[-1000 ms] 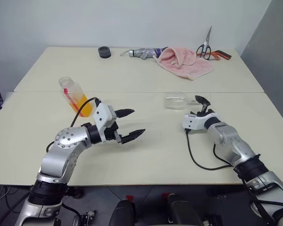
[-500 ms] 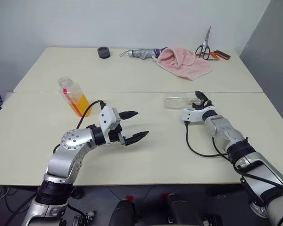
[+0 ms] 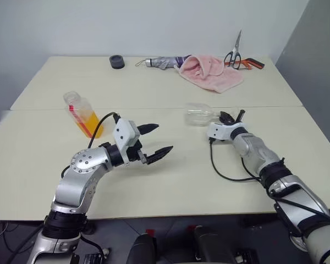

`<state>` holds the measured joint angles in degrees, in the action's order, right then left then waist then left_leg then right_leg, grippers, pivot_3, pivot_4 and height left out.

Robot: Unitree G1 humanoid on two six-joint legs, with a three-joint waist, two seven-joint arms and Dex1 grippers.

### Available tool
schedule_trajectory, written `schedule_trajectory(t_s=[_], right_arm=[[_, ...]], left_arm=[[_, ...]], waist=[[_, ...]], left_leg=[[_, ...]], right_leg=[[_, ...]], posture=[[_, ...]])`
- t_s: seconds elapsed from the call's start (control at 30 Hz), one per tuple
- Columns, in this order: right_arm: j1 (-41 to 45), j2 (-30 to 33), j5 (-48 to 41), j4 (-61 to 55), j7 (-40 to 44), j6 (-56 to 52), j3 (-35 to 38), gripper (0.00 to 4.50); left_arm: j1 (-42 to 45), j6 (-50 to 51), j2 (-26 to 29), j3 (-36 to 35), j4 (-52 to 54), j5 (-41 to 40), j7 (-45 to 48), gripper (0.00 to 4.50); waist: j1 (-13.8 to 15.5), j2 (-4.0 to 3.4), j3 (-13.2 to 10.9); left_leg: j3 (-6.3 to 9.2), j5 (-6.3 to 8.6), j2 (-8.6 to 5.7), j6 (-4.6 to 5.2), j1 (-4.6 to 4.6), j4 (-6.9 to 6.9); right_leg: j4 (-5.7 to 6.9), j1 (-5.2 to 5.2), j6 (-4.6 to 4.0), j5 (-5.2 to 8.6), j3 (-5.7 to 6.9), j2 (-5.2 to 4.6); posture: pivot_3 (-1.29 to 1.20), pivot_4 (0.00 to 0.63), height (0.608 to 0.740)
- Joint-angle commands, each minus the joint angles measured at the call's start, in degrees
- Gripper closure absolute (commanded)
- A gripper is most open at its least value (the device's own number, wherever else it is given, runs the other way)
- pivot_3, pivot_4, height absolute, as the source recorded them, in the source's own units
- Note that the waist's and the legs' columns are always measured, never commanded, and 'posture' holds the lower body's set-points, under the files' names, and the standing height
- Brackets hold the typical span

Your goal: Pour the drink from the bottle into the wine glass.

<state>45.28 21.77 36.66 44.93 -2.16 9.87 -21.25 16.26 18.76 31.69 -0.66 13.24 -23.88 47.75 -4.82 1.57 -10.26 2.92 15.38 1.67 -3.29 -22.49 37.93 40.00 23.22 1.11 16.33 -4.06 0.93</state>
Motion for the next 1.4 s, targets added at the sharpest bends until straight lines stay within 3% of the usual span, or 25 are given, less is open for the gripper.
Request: schedule_trajectory(t_s=[0.03, 0.2, 0.37, 0.53, 0.87, 1.17, 1.4], right_arm=[[-2.4, -8.2, -17.2, -8.4, 9.5, 3.9, 6.4, 4.42], [-1.9, -21.1, -32.0, -6.0, 19.3, 3.6, 12.0, 4.42], [2.2, -26.7, -34.2, 6.3, 19.0, 7.9, 13.9, 4.42], [1.9, -26.8, -33.7, 12.9, 21.4, 10.9, 13.9, 4.42], [-3.4, -24.2, -35.6, 9.8, 28.4, 10.6, 14.8, 4.42], [-2.4, -25.0, -37.7, 9.7, 29.5, 7.8, 16.5, 4.42], [-2.2, -24.9, -38.5, 8.5, 30.2, 6.5, 17.2, 2.06]], left_arm=[[-0.3, 2.9, 2.1, -4.9, 3.1, -3.4, -0.7, 0.00], [0.5, 4.8, 5.7, -10.0, 1.3, -5.0, -0.9, 0.00], [1.3, 4.7, 7.8, -12.1, -0.4, -4.7, -1.0, 0.00], [1.6, 5.2, 8.7, -12.8, 0.1, -5.2, -0.9, 0.00], [1.0, 5.9, 9.6, -13.4, 0.1, -6.4, 0.3, 0.00], [2.1, 8.3, 11.1, -13.3, 2.2, -8.4, 2.1, 0.00], [3.8, 8.9, 11.2, -12.4, 4.1, -8.7, 2.0, 0.00]], waist=[[-0.6, 0.01, 0.0], [-1.1, -0.04, 0.0], [0.5, -0.06, 0.0], [0.8, -0.03, 0.0], [0.9, -0.02, 0.0], [0.9, -0.02, 0.0], [0.9, -0.05, 0.0]], left_leg=[[0.01, 0.00, 0.03, 0.00, 0.01, -0.02], [0.17, 0.00, 0.11, 0.00, 0.07, -0.08], [0.24, 0.00, 0.02, -0.01, -0.01, 0.00], [0.15, 0.00, -0.05, 0.00, -0.05, 0.03], [0.19, 0.00, -0.03, -0.01, 0.03, -0.02], [0.16, 0.00, -0.03, -0.01, 0.03, -0.02], [0.14, 0.00, -0.04, -0.01, 0.01, -0.02]], right_leg=[[0.00, 0.00, 0.00, 0.00, 0.00, 0.01], [0.09, 0.01, -0.04, -0.01, 0.08, 0.06], [0.08, -0.02, -0.04, -0.01, 0.22, -0.09], [-0.04, -0.04, 0.02, -0.04, 0.15, -0.18], [0.02, -0.05, -0.01, -0.03, 0.19, -0.10], [0.01, -0.05, -0.01, -0.02, 0.17, -0.10], [0.00, -0.03, -0.01, -0.02, 0.16, -0.06]], posture=[[0.00, 0.150, 0.740], [0.00, 0.150, 0.740], [0.00, 0.150, 0.740], [0.00, 0.150, 0.740], [0.00, 0.150, 0.740], [0.00, 0.150, 0.740], [0.00, 0.150, 0.740]])
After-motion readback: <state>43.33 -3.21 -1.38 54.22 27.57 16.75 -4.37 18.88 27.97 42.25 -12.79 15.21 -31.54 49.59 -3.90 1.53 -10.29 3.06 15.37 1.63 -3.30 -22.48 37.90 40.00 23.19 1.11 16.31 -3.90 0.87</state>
